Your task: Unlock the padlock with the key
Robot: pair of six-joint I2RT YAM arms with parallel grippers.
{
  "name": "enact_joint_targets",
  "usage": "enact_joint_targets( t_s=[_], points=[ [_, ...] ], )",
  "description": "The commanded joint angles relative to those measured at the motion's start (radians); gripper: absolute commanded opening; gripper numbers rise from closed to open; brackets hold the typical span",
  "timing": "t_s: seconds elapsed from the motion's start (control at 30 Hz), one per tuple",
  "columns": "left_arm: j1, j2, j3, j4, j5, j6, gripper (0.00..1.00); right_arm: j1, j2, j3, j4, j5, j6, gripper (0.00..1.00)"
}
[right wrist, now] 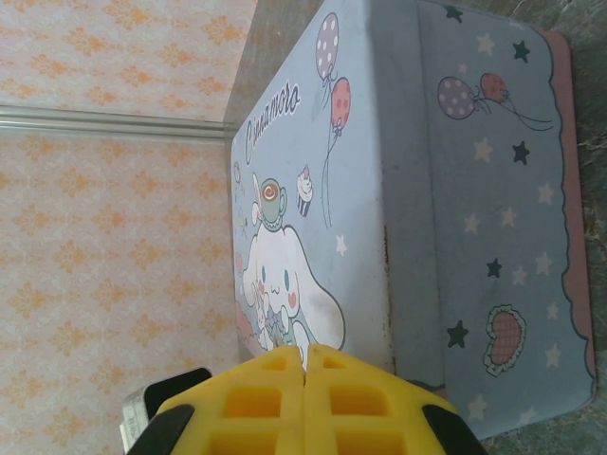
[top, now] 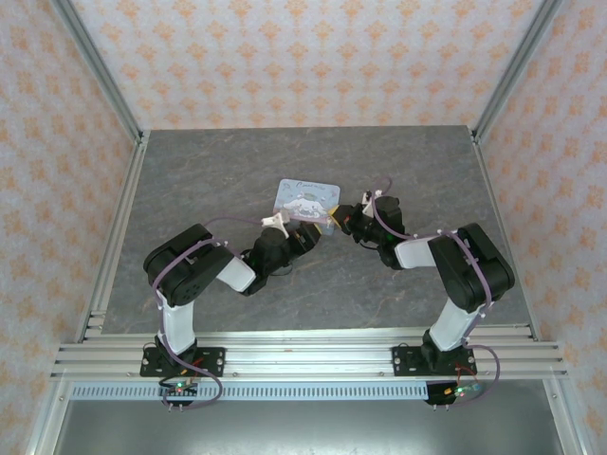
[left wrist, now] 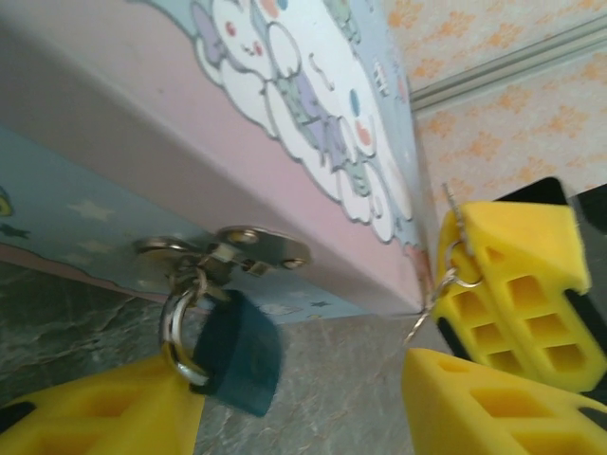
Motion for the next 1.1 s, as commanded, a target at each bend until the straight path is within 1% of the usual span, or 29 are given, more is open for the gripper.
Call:
enact_joint_targets(
  t_s=[0.0,0.23,0.4,0.5,0.73,1.0,1.07],
  points=[
    [-0.013,0.046,0.001,0.091,-0.054,-0.037,0.57,-0.001,0.023,-0.021,0.002,0.017,0.003,0.00],
    [-0.017,0.105,-0.002,0.101,-0.117,-0.076,0.54,-0.002,0.021,-0.021,0.003,0.019,0.004,0.00],
    [-0.019,0.115,-0.008,0.089,-0.157,-0.099,0.54,-0.002,0.019,-0.016,-0.001,0.019,0.005,0.00],
    [-0.021,0.113,-0.016,0.071,-0.178,-0.107,0.52,-0.002,0.020,-0.012,-0.003,0.019,0.004,0.00],
    [-0.027,0.091,-0.029,-0.007,-0.219,-0.100,0.40,-0.002,0.025,-0.007,-0.009,0.019,0.002,0.00],
    [-0.030,0.068,-0.009,-0.117,-0.234,-0.048,0.37,-0.001,0.029,-0.007,-0.008,0.019,0.002,0.00],
    [-0.033,0.055,0.002,-0.182,-0.242,-0.026,0.36,-0.001,0.029,-0.007,-0.008,0.019,0.001,0.00]
  ],
)
